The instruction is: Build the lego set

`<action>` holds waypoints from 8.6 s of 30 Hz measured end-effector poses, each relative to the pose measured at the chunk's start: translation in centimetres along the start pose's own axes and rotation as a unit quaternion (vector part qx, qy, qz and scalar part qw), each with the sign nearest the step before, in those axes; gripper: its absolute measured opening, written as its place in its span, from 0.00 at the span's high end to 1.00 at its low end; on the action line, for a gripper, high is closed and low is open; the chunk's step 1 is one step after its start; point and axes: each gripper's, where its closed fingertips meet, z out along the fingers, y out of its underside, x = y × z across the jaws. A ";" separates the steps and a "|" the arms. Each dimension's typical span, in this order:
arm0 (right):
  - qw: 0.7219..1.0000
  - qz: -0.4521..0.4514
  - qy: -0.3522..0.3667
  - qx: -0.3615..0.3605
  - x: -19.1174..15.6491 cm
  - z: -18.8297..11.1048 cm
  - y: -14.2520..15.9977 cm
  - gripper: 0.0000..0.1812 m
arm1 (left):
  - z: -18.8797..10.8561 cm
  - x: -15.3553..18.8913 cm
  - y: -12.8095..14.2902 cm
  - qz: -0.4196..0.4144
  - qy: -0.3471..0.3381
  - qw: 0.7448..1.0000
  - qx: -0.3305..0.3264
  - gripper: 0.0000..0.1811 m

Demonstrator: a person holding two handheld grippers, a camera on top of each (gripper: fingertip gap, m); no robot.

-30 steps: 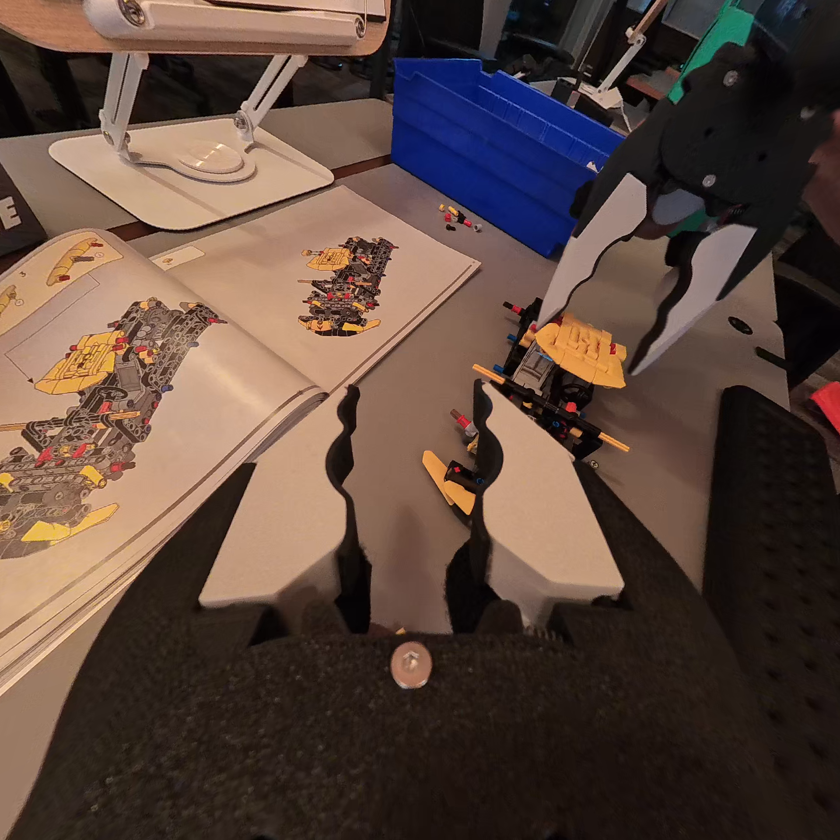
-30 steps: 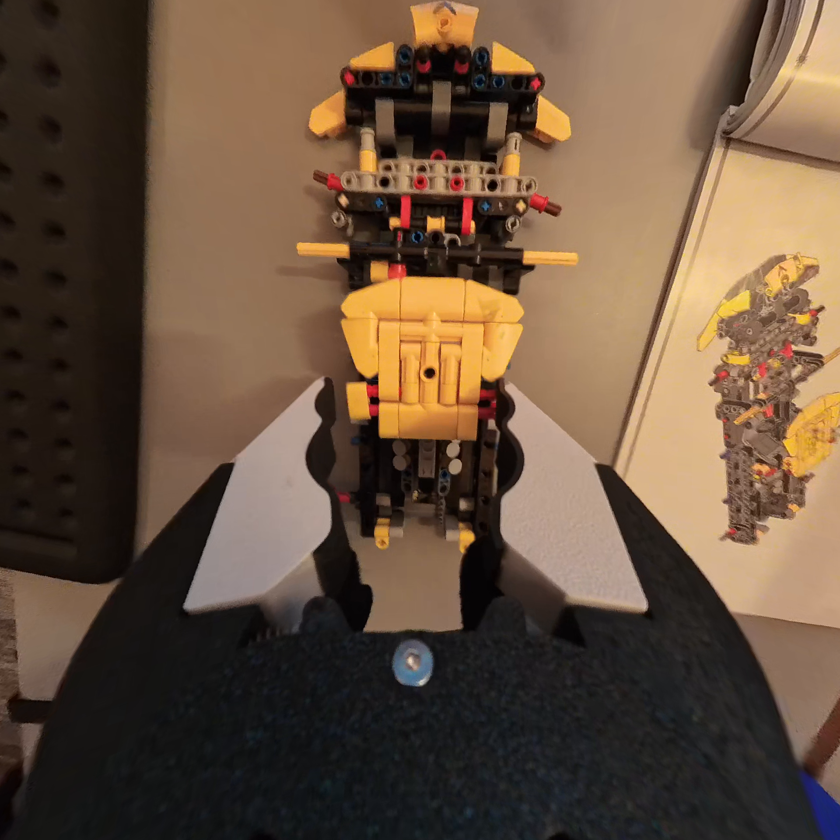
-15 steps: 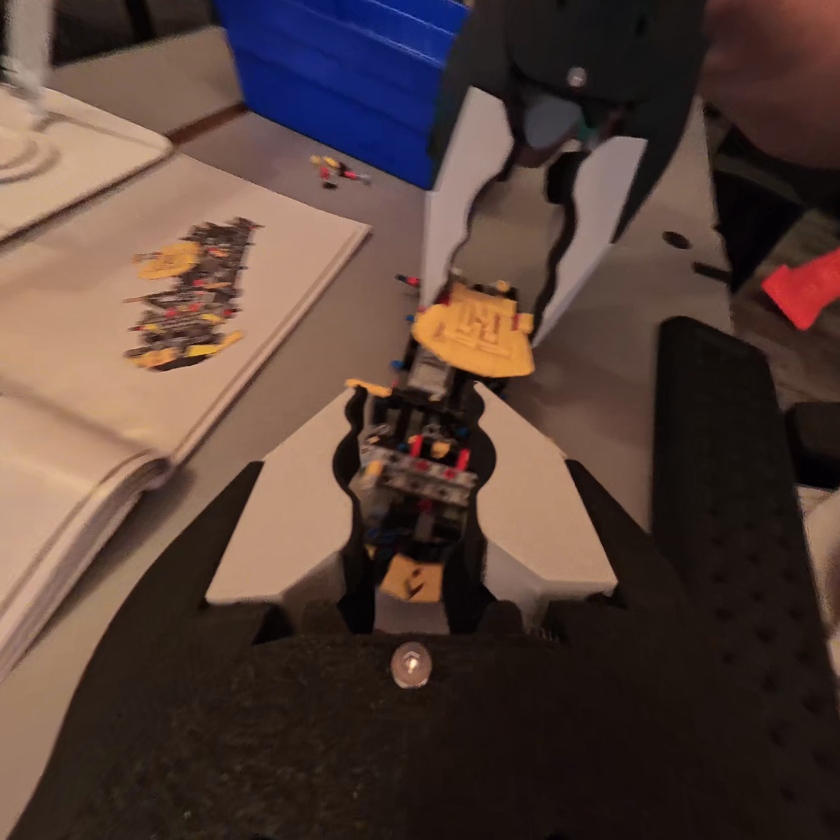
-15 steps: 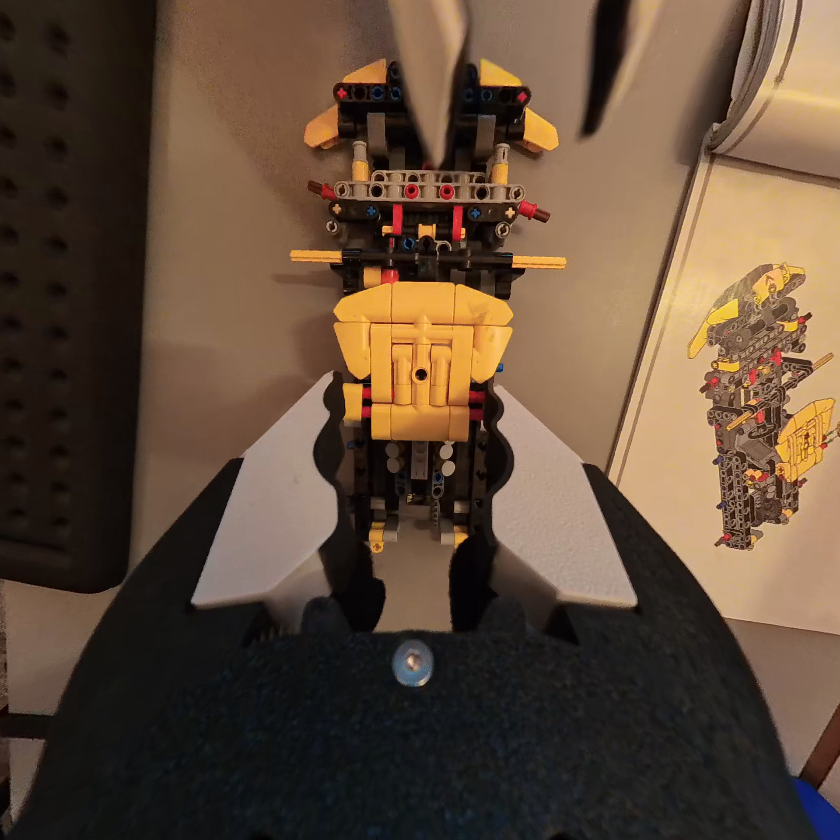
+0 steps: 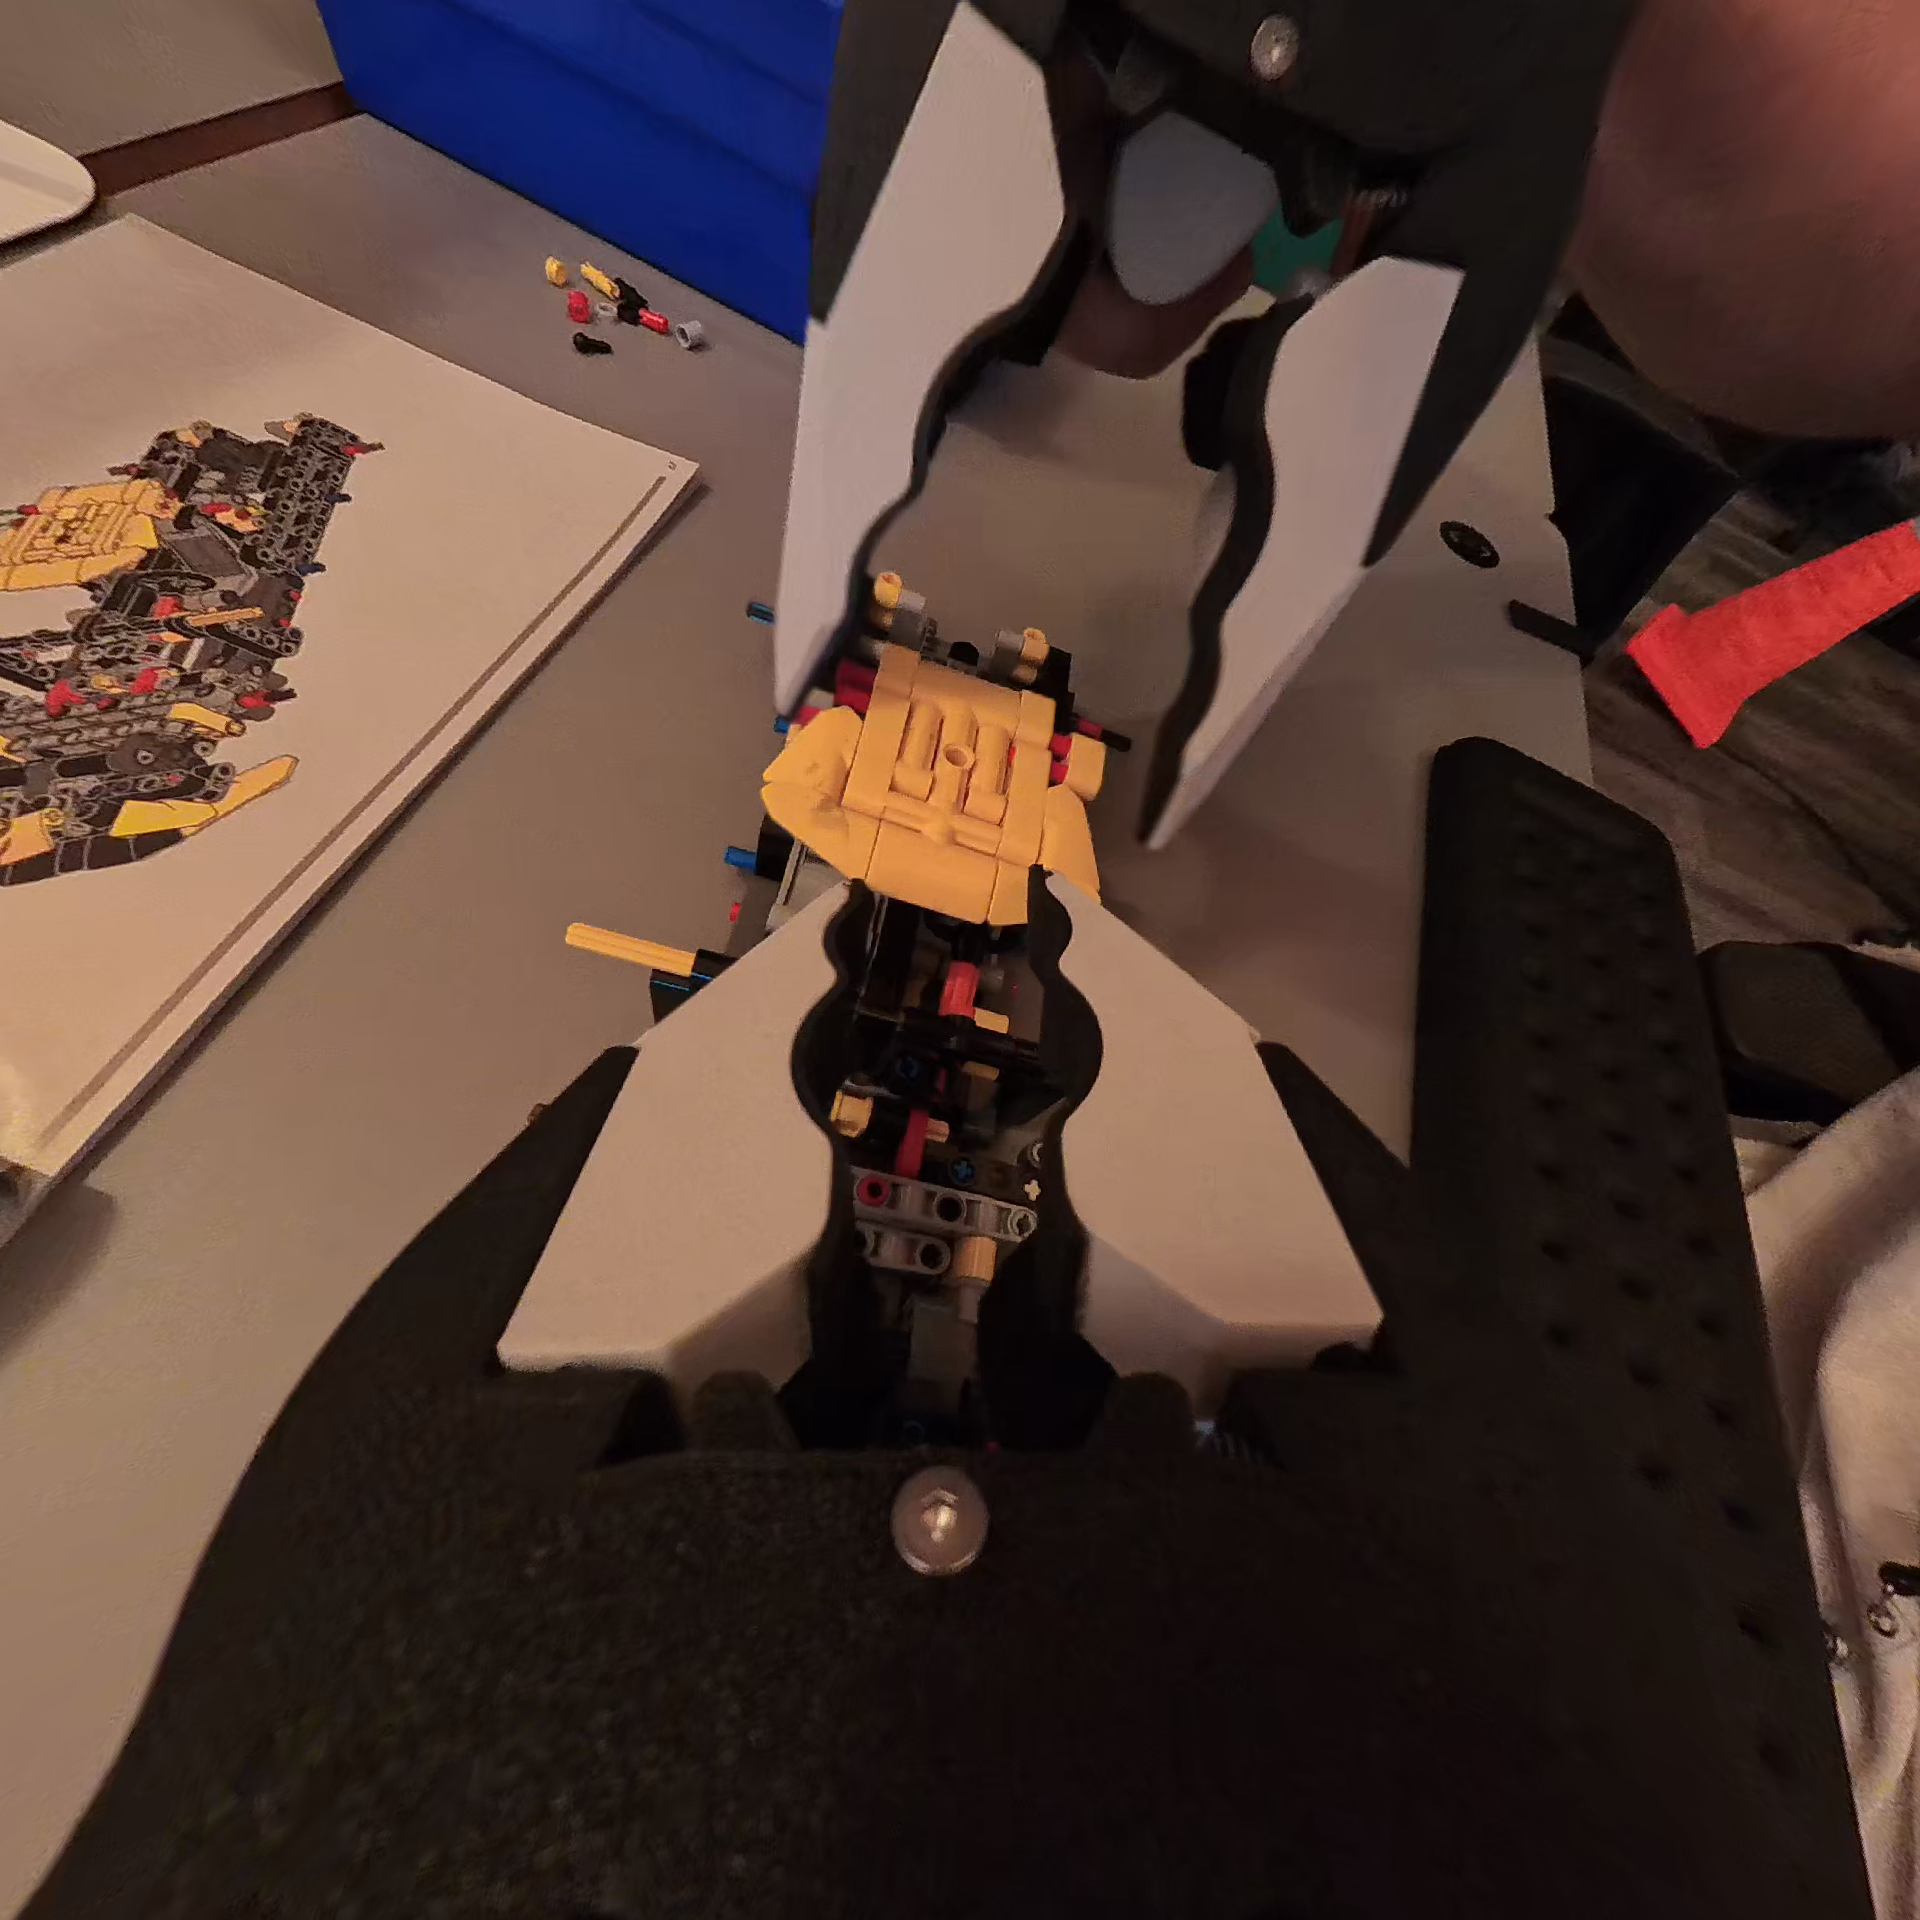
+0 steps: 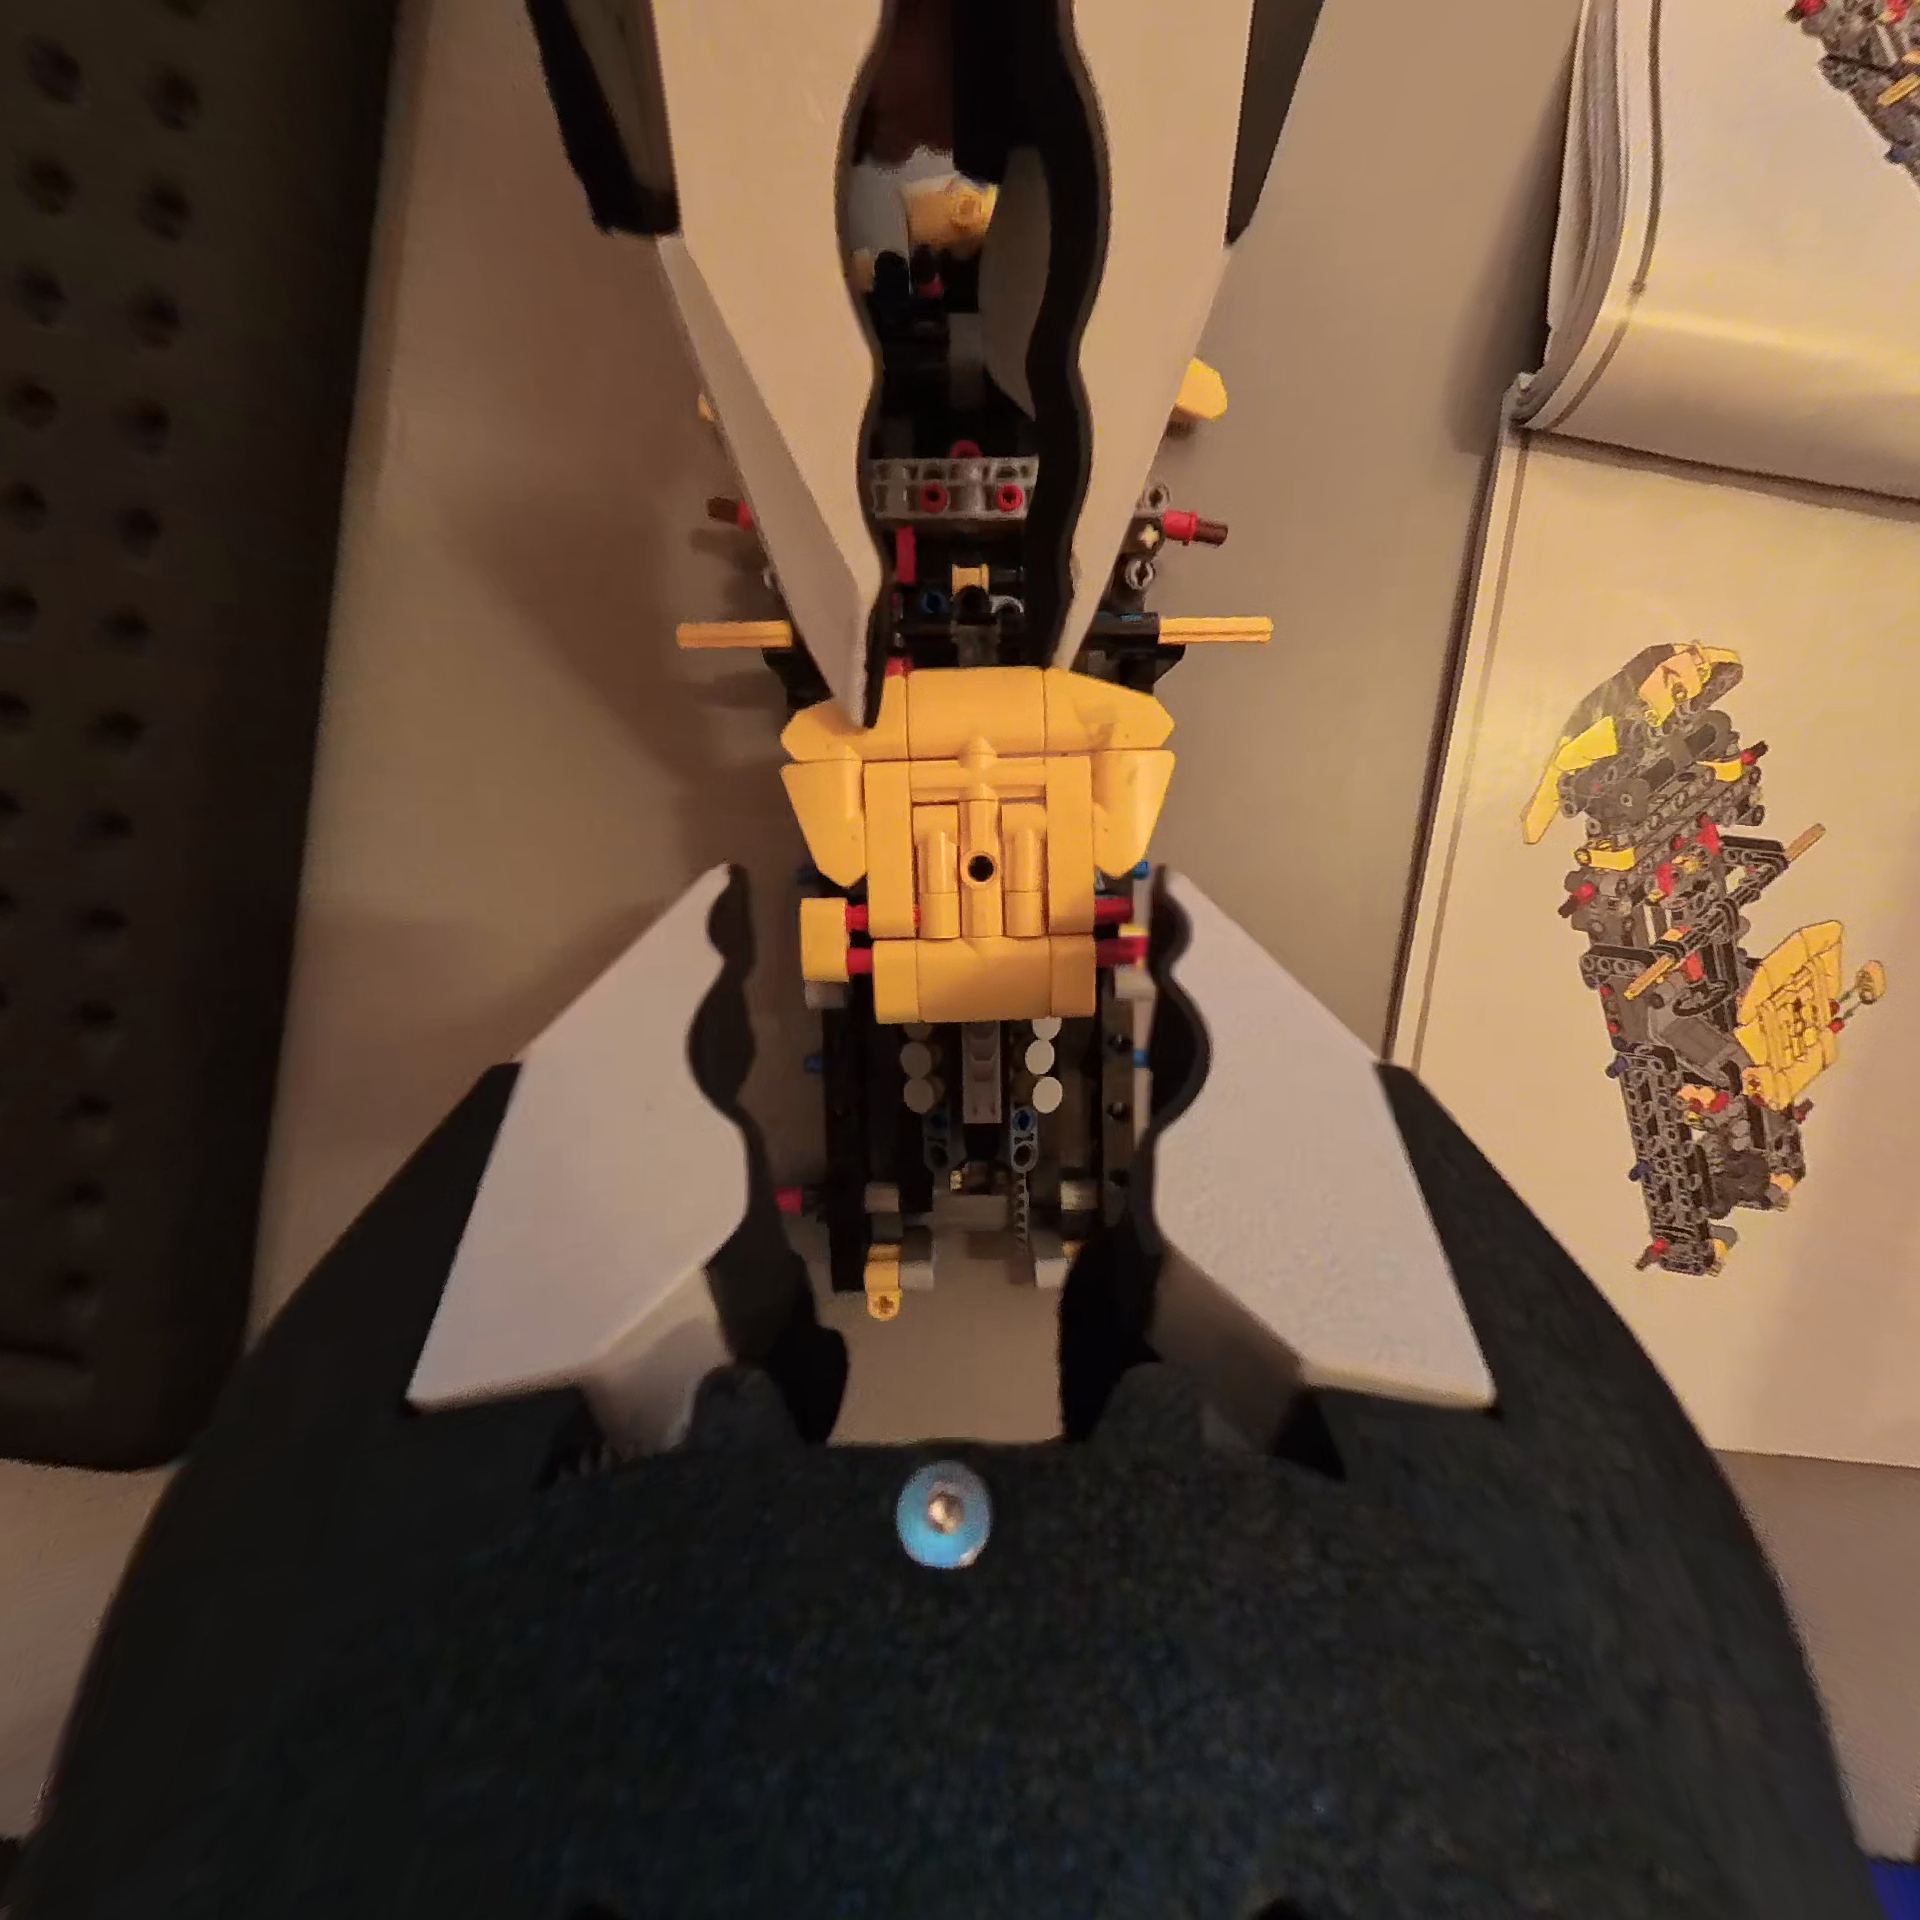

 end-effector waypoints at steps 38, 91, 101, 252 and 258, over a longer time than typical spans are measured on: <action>0.969 0.044 0.029 0.239 -0.1 -0.3 1.0 0.71 | 0.9 0.5 0.3 -0.130 0.105 0.986 -0.001 0.85; 0.990 0.063 0.124 0.024 1.3 -1.6 0.8 0.51 | 1.0 0.1 0.0 -0.148 0.098 0.984 0.017 0.85; 0.782 0.470 0.348 0.216 -0.5 -0.3 -1.3 0.48 | -6.8 -2.3 -1.6 -0.163 0.070 0.980 0.088 0.81; 0.796 0.356 0.323 0.367 -0.7 -3.3 0.3 0.77 | -12.7 -8.2 11.6 -0.111 -0.355 0.926 -0.065 0.89; 0.805 0.345 0.325 0.356 -0.8 -2.9 0.1 0.77 | -12.2 -7.3 10.8 -0.062 -0.340 0.936 -0.064 0.92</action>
